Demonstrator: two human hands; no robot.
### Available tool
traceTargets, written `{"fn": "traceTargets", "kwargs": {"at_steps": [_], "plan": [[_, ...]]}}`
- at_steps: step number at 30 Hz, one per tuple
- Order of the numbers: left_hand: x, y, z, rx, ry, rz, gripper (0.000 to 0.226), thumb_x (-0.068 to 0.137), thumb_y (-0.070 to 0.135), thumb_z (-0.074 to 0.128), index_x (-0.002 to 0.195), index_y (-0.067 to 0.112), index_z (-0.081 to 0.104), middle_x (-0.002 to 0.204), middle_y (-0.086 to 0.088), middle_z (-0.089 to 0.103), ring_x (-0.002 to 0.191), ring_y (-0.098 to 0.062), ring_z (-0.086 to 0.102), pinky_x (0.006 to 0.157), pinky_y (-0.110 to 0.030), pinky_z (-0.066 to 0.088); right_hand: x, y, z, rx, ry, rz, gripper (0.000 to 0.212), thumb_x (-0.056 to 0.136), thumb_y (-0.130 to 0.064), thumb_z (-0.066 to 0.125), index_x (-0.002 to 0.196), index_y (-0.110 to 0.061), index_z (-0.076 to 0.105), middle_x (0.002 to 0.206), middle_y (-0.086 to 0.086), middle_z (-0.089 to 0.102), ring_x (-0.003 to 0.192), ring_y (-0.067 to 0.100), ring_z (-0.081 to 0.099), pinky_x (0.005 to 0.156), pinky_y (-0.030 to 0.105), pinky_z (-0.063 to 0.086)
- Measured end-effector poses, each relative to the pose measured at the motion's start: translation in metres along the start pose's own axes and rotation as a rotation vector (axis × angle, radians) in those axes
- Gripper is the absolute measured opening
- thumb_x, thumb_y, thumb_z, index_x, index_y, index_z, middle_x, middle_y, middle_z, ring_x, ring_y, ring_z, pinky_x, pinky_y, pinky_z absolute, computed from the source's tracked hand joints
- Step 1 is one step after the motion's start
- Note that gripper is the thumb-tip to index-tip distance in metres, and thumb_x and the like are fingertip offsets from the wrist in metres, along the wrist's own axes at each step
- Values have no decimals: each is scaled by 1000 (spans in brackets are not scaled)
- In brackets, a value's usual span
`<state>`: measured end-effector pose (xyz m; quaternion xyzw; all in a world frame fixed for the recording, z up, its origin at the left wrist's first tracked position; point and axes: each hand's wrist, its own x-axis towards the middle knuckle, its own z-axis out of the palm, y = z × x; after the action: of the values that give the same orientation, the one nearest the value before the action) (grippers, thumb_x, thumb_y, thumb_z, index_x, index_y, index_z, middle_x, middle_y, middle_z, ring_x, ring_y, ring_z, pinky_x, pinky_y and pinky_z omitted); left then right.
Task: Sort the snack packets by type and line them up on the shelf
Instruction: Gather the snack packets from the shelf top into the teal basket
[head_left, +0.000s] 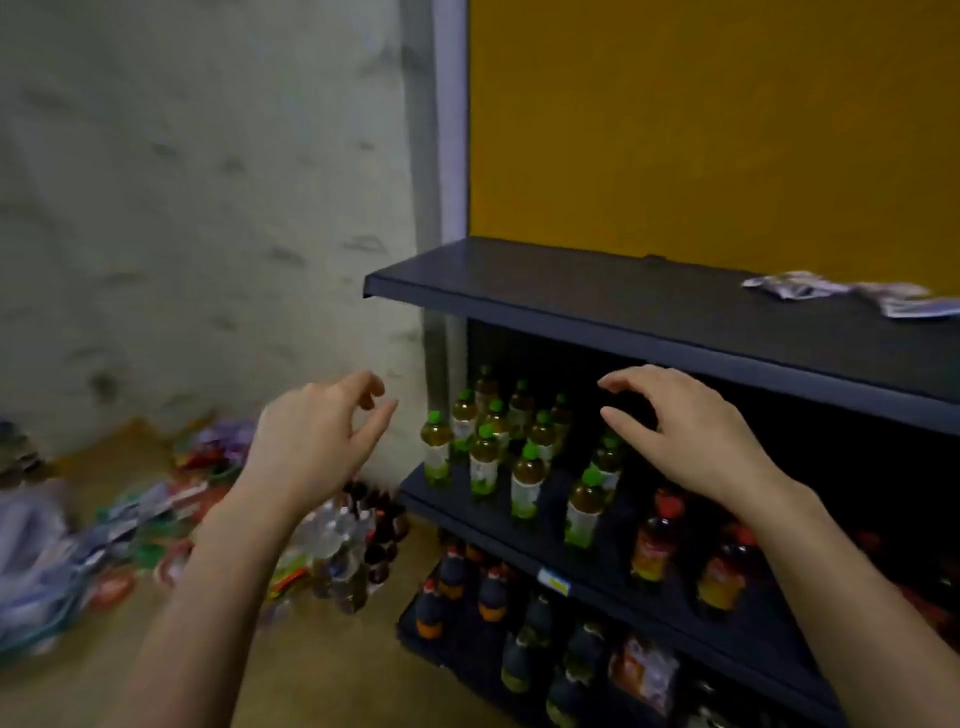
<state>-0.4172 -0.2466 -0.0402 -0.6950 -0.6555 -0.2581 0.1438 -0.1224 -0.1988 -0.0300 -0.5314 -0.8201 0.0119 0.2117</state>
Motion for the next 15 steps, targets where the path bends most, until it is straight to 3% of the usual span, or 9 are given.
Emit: {"fn": "traceTargets", "kwargs": {"at_steps": [4, 8, 15], "plan": [[47, 86, 34, -161, -24, 174, 29, 92, 43, 46, 102, 20, 61, 97, 0, 68, 86, -25, 63, 67, -35, 48, -48, 77, -52, -93, 110, 230, 35, 93, -40, 49, 126, -30, 52, 128, -13, 55, 120, 10, 49, 84, 28, 42], [79, 181, 61, -282, 16, 334, 22, 91, 37, 53, 97, 18, 63, 93, -2, 69, 90, -26, 63, 69, -34, 47, -99, 145, -97, -157, 209, 443, 32, 91, -37, 53, 121, -27, 56, 124, -10, 59, 119, 14, 50, 89, 34, 43], [116, 344, 120, -451, -9, 545, 27, 92, 43, 49, 101, 21, 62, 100, 4, 68, 100, -22, 62, 74, -32, 45, -152, 259, -152, -218, 293, 677, 30, 90, -37, 55, 119, -28, 59, 125, -10, 59, 123, 16, 50, 93, 37, 43]]}}
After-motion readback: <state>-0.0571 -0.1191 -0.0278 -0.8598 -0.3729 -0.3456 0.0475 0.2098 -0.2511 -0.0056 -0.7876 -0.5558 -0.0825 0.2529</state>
